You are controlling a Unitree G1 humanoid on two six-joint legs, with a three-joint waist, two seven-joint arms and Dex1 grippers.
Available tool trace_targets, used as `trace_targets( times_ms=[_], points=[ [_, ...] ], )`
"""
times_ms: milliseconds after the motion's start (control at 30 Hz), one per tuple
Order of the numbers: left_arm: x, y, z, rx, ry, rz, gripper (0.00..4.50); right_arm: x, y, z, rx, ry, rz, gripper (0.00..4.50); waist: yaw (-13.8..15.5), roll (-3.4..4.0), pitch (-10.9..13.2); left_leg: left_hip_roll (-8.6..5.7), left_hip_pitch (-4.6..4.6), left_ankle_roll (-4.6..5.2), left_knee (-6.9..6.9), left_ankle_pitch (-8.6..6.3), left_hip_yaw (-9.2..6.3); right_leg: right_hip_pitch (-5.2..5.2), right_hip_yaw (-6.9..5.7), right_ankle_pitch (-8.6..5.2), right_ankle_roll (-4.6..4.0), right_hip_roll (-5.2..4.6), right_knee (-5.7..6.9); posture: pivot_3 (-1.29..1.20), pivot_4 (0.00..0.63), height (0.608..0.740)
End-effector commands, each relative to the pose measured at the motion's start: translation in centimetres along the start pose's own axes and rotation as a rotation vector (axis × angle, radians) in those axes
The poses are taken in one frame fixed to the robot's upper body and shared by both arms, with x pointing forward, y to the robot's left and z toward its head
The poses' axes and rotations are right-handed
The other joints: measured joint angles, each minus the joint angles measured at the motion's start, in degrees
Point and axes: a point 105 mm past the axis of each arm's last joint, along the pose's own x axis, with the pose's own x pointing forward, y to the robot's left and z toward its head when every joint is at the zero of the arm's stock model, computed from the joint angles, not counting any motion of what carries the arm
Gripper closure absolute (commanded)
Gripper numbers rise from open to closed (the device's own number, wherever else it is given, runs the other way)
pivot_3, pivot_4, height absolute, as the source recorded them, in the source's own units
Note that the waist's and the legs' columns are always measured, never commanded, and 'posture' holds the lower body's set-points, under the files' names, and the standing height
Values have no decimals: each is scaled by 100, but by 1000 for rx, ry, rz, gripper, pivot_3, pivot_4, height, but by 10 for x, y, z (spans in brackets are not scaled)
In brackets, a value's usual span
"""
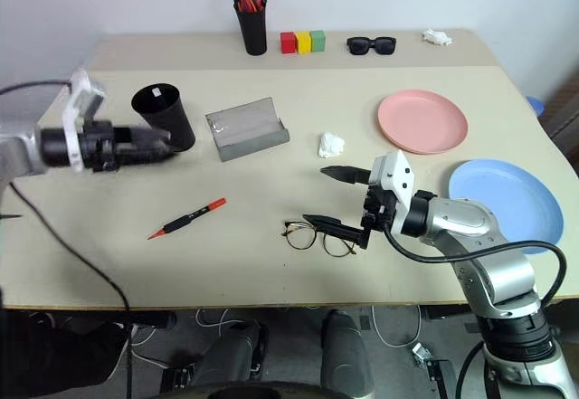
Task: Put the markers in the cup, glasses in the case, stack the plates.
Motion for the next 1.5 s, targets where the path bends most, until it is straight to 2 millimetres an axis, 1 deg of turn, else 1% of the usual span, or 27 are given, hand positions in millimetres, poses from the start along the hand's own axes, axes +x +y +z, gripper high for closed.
trace_targets(
  times_ms=[33,100,200,267,367,433,500,600,667,833,867,933,1067,1167,1233,1333,1367,1400,1433,1500],
  points=[
    [3,-5,-21,43,143,-16,52,-4,12,8,20,-17,76,0,35,-1,0,0,0,0,0,0,0,1,0,0,0,0,-2,0,150,740],
    [8,-1,-28,65,173,4,52,-5,12,8,11,-11,72,0,46,-2,0,0,0,0,2,0,-1,5,0,0,0,-2,-4,0,150,740],
    [20,-8,-31,76,176,-39,52,-4,9,9,11,-15,63,0,28,-3,1,0,-1,0,2,0,-1,4,0,0,0,-1,-5,0,150,740],
    [26,-2,-34,120,203,1,52,-4,9,10,9,-16,60,0,22,-3,1,0,-1,0,2,0,0,2,0,0,0,-1,-5,0,150,740],
    [28,4,-43,129,258,34,52,-4,8,9,9,-15,53,0,7,-3,1,0,-1,0,2,0,0,2,0,0,-1,-1,-5,0,150,740],
    [28,0,-54,119,320,19,52,-4,7,9,8,-13,46,0,7,-3,1,0,-2,0,1,0,0,-1,0,0,0,0,-4,0,150,740],
    [28,0,-61,112,359,26,52,-5,7,8,6,-10,42,0,11,-3,1,0,-3,0,1,0,1,-1,1,0,0,-1,-4,0,150,740],
    [31,-3,-64,86,368,16,52,-4,6,8,5,-12,34,0,25,-3,1,0,-3,0,1,0,1,0,1,0,0,-1,-4,0,150,740],
    [33,-5,-69,73,398,16,52,-4,6,7,1,-12,32,0,25,-3,1,0,-4,1,2,0,1,0,1,-1,1,-1,-4,0,150,740],
    [39,-4,-76,90,424,41,52,-4,5,8,-3,-12,24,0,14,-3,1,0,-3,1,2,0,1,0,1,0,1,-1,-4,0,150,740],
    [39,-5,-79,82,433,43,277,-4,5,8,-4,-10,22,0,14,-3,1,0,-3,1,2,0,1,0,1,0,1,-1,-4,0,150,740],
    [38,-6,-84,78,453,43,893,-5,4,8,-4,-9,21,0,17,-3,1,0,-3,1,2,0,1,0,1,-1,1,-1,-4,0,150,740],
    [41,-5,-89,81,465,53,2855,-6,2,8,-8,-6,12,0,18,-3,1,0,-3,1,2,0,1,0,1,-1,1,-2,-4,0,150,740],
    [42,-3,-91,81,479,61,4461,-5,1,8,-12,-5,7,0,18,-3,1,0,-2,1,2,0,1,0,1,-1,1,-2,-4,0,150,740],
    [42,0,-89,89,464,75,4486,-5,1,8,-13,-5,6,0,18,-1,0,0,-1,1,2,0,1,0,1,-1,1,-2,-4,0,150,740],
    [43,3,-77,120,414,79,4486,-5,0,8,-15,-5,2,0,37,0,-1,0,0,0,2,0,1,2,0,0,1,-2,-3,0,150,740],
    [46,6,-64,125,346,92,4486,-5,0,8,-17,-5,1,0,46,0,-1,0,0,1,3,0,1,3,1,-1,2,-2,-3,0,150,740],
    [48,8,-55,125,298,99,4486,-4,0,8,-19,-5,1,0,64,-1,0,-1,1,1,4,0,0,5,0,0,2,-2,-4,0,150,740],
    [51,13,-35,177,199,125,4486,-4,-1,8,-20,-5,0,0,74,-2,0,-1,-2,1,9,1,-1,6,-1,-1,3,-3,-3,0,150,740],
    [52,27,-6,198,46,210,4486,-4,-1,7,-21,-5,-1,0,111,-6,2,-2,-3,0,14,0,-2,6,-2,1,3,-3,-4,0,150,740]
  ],
)
